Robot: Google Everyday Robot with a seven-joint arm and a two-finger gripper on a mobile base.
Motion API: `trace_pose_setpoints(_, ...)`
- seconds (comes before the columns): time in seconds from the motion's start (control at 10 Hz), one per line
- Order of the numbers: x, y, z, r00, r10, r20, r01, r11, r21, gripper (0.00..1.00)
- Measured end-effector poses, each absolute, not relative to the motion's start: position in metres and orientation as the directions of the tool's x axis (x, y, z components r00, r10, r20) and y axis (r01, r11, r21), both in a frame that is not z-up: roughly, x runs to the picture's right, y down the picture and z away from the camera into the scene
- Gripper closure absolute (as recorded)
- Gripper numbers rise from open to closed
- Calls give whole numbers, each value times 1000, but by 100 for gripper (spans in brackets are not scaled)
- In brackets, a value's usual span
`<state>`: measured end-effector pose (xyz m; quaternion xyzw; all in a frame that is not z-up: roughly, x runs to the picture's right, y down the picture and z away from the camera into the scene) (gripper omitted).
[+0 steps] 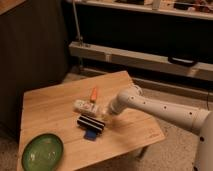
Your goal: Stand the bottle upright
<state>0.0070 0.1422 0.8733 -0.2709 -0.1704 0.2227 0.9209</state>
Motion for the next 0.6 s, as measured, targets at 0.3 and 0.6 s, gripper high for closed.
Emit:
trace_pose_setpoints(0.3, 4, 141, 875, 833, 510, 217, -313, 756, -575, 44)
trace_pose_setpoints(0.6, 1, 140, 877, 830, 509, 227, -306, 757, -577, 69)
